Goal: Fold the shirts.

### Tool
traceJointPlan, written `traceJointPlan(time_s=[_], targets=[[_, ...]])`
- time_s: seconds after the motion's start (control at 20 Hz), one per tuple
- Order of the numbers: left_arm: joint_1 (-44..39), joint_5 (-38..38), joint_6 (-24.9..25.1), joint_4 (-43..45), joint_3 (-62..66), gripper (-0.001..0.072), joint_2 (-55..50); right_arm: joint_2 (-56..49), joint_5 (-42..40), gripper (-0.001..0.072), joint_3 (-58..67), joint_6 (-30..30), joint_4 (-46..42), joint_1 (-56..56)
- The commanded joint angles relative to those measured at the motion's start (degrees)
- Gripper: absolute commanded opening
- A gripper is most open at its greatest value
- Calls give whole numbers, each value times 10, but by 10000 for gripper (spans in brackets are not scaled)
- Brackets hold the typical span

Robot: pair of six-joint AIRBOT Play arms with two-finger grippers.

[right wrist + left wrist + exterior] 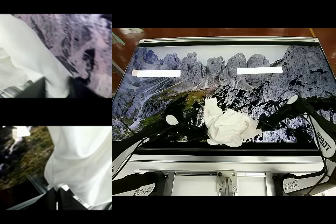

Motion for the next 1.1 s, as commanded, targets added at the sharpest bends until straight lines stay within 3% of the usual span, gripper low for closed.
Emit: traceJointPlan(time_s=[0.0, 0.2, 0.35, 0.5, 0.8, 0.95, 1.05], targets=[[37, -5, 2, 17, 1, 38, 40, -9, -10, 61, 5, 3, 3, 47], [96, -40, 0, 102, 60, 37, 130, 54, 39, 58, 76, -17, -19, 36], [136, -90, -4, 180, 197, 37, 212, 163, 45, 58, 192, -29, -39, 15], [172, -92, -5, 236, 394, 37, 289, 280, 23, 58, 332, -40, -47, -7], [213, -73, -9, 241, 701, 38, 338, 469, -105, 58, 464, 5, -55, -10], [213, -76, -16, 241, 735, 38, 362, 525, -87, 58, 472, 27, -73, -10], [213, -92, -15, 248, 735, 39, 376, 546, -33, 58, 472, 43, -98, -10]])
